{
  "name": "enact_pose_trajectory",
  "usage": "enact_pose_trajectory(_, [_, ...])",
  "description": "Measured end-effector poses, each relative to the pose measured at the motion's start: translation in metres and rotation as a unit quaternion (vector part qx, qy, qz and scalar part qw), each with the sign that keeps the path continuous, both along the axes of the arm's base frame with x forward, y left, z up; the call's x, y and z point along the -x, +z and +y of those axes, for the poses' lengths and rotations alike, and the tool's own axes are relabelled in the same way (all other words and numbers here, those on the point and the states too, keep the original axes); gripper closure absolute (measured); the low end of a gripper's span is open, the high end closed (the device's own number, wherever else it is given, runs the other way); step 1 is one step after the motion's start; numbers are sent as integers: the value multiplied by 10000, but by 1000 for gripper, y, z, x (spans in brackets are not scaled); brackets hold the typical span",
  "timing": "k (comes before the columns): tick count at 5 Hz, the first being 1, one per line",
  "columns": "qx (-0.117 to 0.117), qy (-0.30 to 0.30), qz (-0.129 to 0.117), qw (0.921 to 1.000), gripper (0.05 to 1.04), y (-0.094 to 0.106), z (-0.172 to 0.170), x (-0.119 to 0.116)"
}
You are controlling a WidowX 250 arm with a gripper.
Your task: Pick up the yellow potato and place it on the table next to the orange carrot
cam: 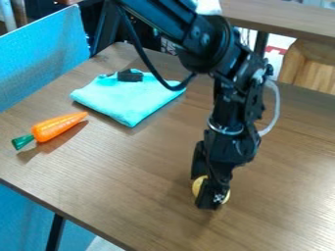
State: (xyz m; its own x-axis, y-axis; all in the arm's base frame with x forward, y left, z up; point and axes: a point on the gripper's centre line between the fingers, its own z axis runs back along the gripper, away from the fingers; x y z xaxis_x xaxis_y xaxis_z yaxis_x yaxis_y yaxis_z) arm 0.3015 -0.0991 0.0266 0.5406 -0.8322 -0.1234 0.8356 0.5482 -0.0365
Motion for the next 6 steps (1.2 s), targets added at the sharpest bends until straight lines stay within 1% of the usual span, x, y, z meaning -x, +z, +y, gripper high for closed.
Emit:
enact_pose_trajectory(1, [-26,87,19,10000,119,-5,-1,-4])
enact_pose_trajectory(2, [73,168,22,9998,347,-4,-4,-5])
enact_pose_trajectory(3, [221,378,42,9990,355,1,-5,6])
enact_pose_trajectory(4, [327,992,-323,9940,355,30,12,7])
enact_pose_trajectory(5, [287,2318,-867,9685,355,71,59,21])
enact_pose_trajectory(6, [-34,3348,-1007,9369,355,76,100,31])
